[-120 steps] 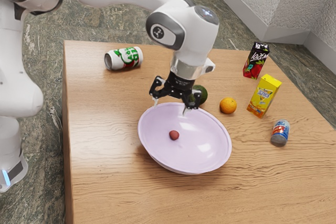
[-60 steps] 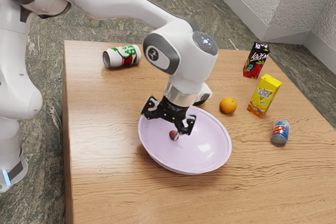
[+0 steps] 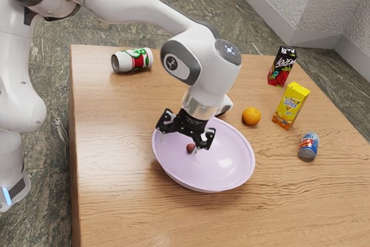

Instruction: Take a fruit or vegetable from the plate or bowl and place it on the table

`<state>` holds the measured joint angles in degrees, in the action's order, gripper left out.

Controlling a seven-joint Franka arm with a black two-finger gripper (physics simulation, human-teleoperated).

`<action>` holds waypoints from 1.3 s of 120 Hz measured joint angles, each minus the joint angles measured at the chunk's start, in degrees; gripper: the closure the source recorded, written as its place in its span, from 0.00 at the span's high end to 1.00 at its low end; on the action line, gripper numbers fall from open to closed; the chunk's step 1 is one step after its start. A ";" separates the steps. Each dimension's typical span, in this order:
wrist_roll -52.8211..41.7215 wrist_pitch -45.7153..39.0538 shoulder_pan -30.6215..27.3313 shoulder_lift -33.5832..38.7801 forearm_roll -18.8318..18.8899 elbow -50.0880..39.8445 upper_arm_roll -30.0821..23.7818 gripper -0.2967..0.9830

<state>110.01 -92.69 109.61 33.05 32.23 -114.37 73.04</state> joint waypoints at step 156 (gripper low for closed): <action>-8.82 -4.33 11.59 0.20 1.58 8.87 20.35 0.76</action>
<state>101.20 -97.02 121.20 33.25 33.81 -105.50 93.39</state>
